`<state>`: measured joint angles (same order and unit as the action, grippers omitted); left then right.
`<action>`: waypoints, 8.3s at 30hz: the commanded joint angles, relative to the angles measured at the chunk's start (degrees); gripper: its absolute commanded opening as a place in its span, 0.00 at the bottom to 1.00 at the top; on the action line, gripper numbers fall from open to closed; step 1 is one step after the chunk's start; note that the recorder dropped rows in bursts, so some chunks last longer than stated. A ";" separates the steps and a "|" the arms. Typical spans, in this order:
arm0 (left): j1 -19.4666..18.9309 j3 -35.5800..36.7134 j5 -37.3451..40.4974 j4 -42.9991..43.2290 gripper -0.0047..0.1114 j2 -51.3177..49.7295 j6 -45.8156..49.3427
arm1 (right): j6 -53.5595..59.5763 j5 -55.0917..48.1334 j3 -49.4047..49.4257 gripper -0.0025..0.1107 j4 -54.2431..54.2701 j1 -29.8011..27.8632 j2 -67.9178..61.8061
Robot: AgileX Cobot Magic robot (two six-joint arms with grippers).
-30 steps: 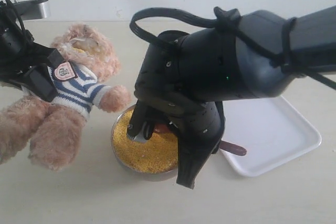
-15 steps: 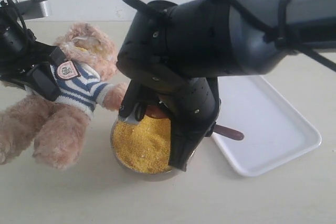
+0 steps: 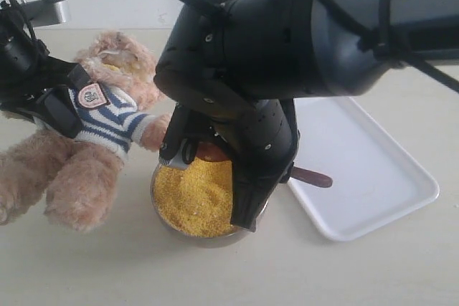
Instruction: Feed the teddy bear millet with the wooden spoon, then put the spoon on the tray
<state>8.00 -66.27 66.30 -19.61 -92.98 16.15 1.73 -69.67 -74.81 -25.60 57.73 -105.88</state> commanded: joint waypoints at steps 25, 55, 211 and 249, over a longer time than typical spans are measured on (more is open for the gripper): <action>-0.14 -0.21 -0.26 -1.11 0.07 0.61 1.02 | 3.82 -0.30 -0.43 0.02 10.30 -6.43 5.41; -0.14 -0.21 -0.26 -1.11 0.07 0.61 1.02 | 8.44 -0.30 -0.43 0.02 19.45 -8.09 6.41; -0.14 -0.21 0.30 -2.00 0.07 0.61 1.02 | -2.67 -0.30 3.39 0.02 -4.06 6.76 -0.07; -0.14 -0.21 0.30 -2.00 0.07 0.61 1.02 | 1.61 -0.30 3.29 0.02 -10.52 6.88 -5.02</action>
<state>8.00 -66.27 66.52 -20.54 -92.98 16.61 2.71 -69.69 -71.27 -36.92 64.54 -110.99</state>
